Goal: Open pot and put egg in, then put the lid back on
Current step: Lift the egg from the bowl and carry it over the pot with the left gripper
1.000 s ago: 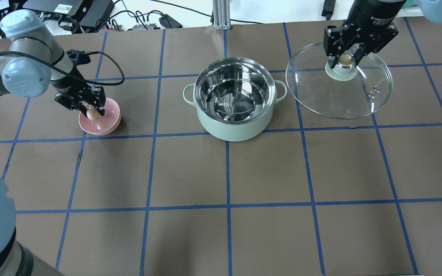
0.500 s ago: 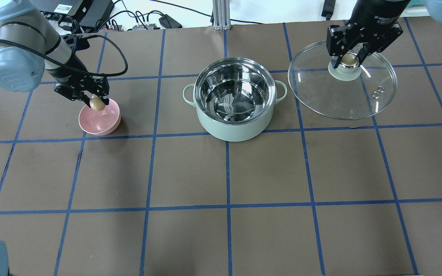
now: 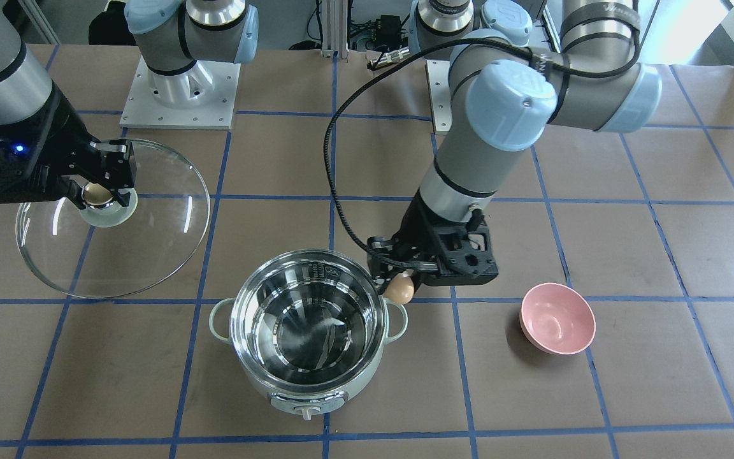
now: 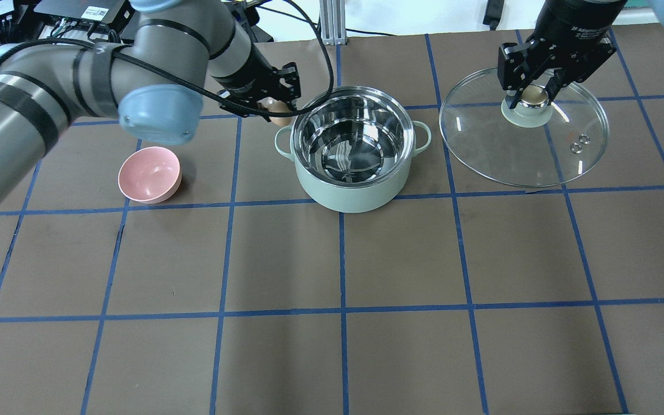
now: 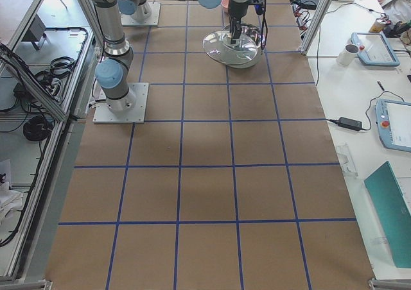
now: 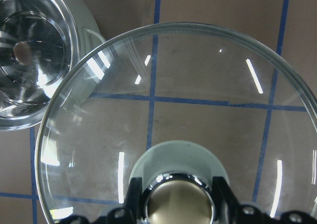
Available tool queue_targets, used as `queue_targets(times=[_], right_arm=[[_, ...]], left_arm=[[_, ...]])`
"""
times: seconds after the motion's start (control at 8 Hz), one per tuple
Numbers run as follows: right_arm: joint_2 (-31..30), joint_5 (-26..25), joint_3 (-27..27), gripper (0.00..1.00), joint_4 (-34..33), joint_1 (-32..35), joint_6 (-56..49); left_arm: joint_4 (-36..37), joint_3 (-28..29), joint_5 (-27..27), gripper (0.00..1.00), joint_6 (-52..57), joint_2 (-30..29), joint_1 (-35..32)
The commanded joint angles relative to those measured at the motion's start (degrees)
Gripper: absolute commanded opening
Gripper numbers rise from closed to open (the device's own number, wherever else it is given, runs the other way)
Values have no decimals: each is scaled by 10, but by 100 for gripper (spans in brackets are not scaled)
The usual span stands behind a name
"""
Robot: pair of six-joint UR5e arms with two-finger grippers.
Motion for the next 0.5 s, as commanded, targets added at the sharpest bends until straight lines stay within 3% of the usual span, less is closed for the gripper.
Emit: queue_targets(times=[0.0,0.38], right_arm=[[0,0,3,0,2,0,-17],[0,0,4,0,6,0,-17]], left_arm=[[142,18,2,22,-69,-89,-75],[160,38,5,21,-66,-147,-84]])
